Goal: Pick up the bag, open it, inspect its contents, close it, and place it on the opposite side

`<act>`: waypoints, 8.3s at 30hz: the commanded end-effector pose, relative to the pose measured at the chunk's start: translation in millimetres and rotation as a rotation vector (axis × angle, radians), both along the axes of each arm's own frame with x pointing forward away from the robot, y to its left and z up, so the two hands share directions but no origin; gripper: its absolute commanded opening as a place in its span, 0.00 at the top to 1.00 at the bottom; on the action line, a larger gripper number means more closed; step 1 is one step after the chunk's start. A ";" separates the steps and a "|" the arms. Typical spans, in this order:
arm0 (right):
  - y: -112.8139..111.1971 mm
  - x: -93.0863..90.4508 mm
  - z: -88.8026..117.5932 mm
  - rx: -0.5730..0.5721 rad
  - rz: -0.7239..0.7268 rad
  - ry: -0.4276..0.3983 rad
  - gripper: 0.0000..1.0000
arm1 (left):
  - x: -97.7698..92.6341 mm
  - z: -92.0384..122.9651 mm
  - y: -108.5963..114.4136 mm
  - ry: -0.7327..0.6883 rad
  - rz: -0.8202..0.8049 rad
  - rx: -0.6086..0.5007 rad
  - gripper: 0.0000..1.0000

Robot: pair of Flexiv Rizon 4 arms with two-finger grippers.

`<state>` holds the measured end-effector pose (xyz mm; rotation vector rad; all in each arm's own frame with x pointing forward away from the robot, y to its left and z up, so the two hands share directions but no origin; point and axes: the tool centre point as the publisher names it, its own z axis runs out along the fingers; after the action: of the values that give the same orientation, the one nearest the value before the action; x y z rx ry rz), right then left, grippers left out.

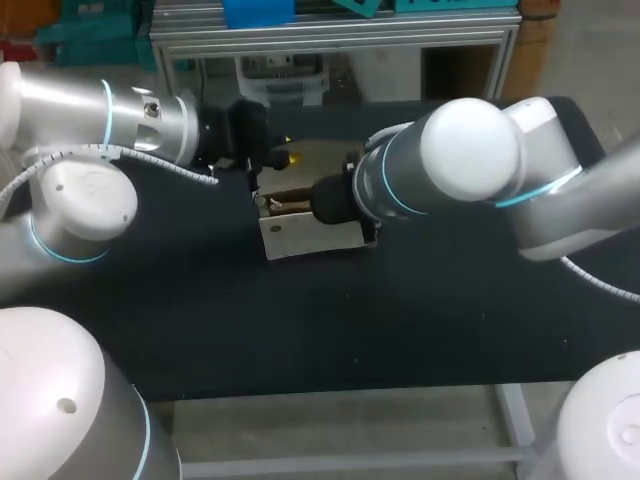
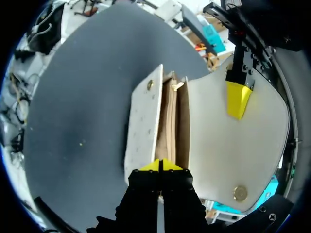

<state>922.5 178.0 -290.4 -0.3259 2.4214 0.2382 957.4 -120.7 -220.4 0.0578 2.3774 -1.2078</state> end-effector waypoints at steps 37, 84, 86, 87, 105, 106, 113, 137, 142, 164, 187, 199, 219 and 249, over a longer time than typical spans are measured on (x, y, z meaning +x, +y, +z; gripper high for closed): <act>6.5 27.1 -14.3 -0.047 0.005 0.101 1.00 | -14.7 4.5 -0.5 -0.033 -0.024 -0.020 1.00; 7.0 11.1 -46.6 -0.078 0.034 0.280 0.34 | -27.2 -0.3 -1.1 -0.154 -0.109 -0.014 1.00; 6.9 11.0 -46.7 -0.077 0.033 0.280 0.33 | -27.2 -0.2 -1.2 -0.155 -0.110 -0.014 1.00; 6.8 11.0 -46.7 -0.076 0.033 0.280 0.32 | -27.2 -0.2 -1.2 -0.156 -0.111 -0.014 1.00; 7.4 12.1 -45.9 -0.073 0.037 0.280 0.24 | -25.8 -1.6 0.3 -0.152 -0.108 -0.013 1.00; 7.6 12.2 -45.8 -0.073 0.037 0.280 0.24 | -25.7 -1.7 0.4 -0.152 -0.108 -0.013 1.00; 8.8 12.6 -45.0 -0.072 0.038 0.277 0.23 | -25.5 -1.7 0.8 -0.152 -0.107 -0.012 1.00; 10.1 -17.2 26.2 -0.035 0.051 0.039 0.74 | -42.5 5.4 -8.2 -0.149 -0.108 0.010 1.00; 9.9 -33.4 45.1 -0.037 0.055 -0.027 0.82 | -53.2 9.1 -10.3 -0.109 -0.097 0.016 1.00; -8.1 -107.1 54.1 -0.036 -0.010 -0.119 1.00 | -14.5 -64.0 -38.1 0.208 -0.171 -0.048 1.00; -27.0 -109.3 -26.6 0.001 -0.197 -0.082 1.00 | 28.0 -127.6 -33.3 0.163 -0.081 -0.055 1.00; -26.9 -109.0 -46.3 0.002 -0.155 -0.115 1.00 | 26.1 -140.5 -34.7 0.165 -0.154 -0.019 1.00; -42.2 -94.3 -82.1 -0.004 -0.163 -0.145 0.59 | 26.2 -150.5 -36.8 0.144 -0.229 -0.012 1.00; -37.9 -65.5 -91.6 -0.007 -0.170 -0.174 1.00 | 16.0 -161.8 -36.4 0.085 -0.321 0.016 1.00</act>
<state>859.0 141.7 -377.7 -0.1461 2.4304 0.1011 977.6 -158.1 -372.8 0.4063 2.5473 -1.3406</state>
